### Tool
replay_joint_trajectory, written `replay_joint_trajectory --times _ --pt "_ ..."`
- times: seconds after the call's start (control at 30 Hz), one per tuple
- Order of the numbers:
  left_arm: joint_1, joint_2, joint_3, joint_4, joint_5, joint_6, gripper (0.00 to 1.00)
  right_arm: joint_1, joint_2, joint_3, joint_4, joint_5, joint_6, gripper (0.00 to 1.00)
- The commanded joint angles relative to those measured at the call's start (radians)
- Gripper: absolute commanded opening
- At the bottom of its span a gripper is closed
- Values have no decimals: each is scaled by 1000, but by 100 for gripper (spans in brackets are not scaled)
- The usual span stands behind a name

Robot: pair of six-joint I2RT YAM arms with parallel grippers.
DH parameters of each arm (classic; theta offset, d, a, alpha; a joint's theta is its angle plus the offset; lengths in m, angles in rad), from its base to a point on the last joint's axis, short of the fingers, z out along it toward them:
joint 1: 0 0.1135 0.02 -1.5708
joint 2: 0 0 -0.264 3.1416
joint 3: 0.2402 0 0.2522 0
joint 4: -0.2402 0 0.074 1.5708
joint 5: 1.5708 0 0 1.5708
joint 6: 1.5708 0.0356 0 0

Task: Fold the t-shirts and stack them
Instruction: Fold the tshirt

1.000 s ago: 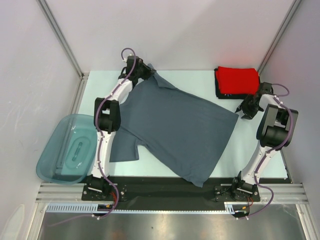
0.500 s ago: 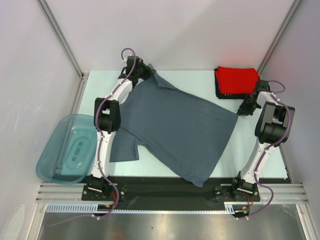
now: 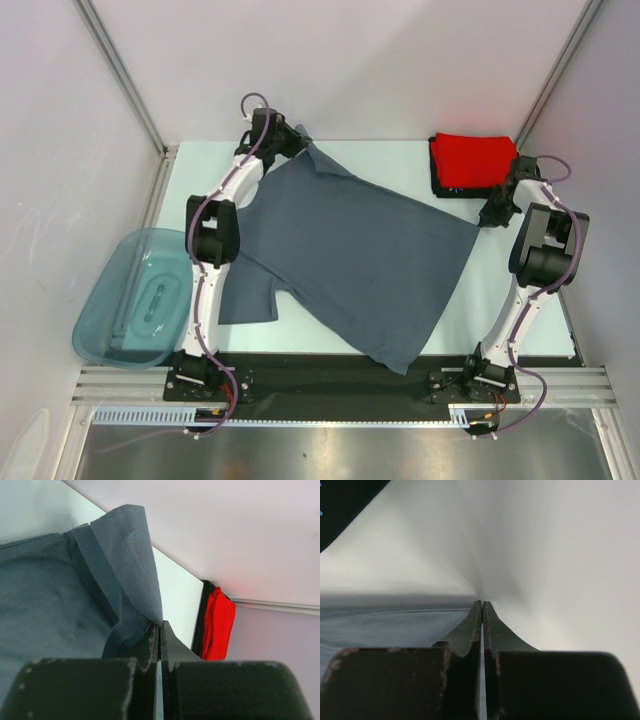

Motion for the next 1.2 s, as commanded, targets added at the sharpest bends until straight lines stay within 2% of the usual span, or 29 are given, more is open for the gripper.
replay_joint_trajectory --times 0.0,0.53,1.17 --pt "3 -120 -5 -10 8 23 0 10 -77 9 -9 41 -26 0" --pt "19 -314 -217 -33 -24 68 0 1 -239 -110 -62 2 15 0" --pt "74 -554 -503 -18 -24 154 0 57 -402 -280 -152 -59 83 0"
